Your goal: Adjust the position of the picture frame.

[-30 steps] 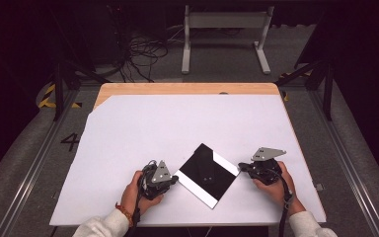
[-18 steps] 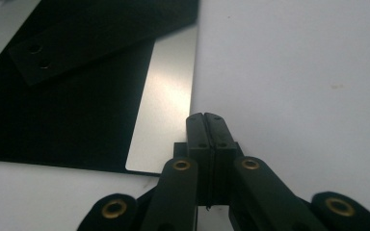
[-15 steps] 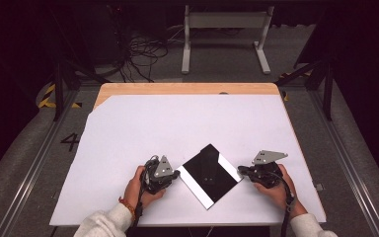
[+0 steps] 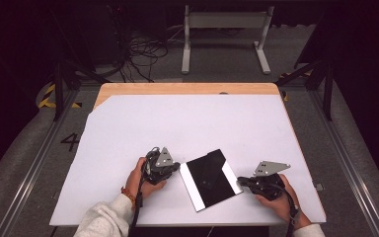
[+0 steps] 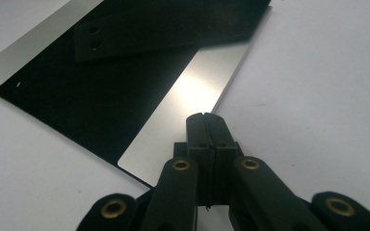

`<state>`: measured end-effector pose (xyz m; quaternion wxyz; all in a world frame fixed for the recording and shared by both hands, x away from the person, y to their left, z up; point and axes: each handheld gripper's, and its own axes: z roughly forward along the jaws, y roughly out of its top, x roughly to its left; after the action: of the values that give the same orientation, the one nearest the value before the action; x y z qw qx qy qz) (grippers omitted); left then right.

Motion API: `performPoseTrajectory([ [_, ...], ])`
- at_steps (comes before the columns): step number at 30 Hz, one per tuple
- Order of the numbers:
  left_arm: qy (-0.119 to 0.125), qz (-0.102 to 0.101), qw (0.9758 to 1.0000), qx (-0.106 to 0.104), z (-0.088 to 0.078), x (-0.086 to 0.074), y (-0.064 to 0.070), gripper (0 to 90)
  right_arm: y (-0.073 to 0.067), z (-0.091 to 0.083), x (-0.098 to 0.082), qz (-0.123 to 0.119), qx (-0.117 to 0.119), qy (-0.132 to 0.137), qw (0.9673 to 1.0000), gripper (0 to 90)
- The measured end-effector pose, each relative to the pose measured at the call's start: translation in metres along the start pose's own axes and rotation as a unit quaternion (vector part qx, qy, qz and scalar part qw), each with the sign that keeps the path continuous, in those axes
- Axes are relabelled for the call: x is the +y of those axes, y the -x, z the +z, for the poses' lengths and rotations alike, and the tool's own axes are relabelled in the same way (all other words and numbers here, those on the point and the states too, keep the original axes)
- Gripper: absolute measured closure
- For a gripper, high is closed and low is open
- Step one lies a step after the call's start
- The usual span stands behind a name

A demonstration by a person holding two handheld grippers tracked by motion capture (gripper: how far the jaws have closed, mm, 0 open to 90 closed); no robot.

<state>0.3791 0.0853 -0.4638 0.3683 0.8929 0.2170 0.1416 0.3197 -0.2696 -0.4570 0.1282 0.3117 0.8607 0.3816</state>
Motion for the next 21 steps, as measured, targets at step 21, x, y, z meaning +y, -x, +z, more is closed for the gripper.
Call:
performPoseTrajectory([
  [21,0.039,0.005,0.9983,-0.044,-0.023,0.003,0.016,82.5,-0.013,-0.011,-0.007,-0.013,0.006,-0.015,0.9998,90.0],
])
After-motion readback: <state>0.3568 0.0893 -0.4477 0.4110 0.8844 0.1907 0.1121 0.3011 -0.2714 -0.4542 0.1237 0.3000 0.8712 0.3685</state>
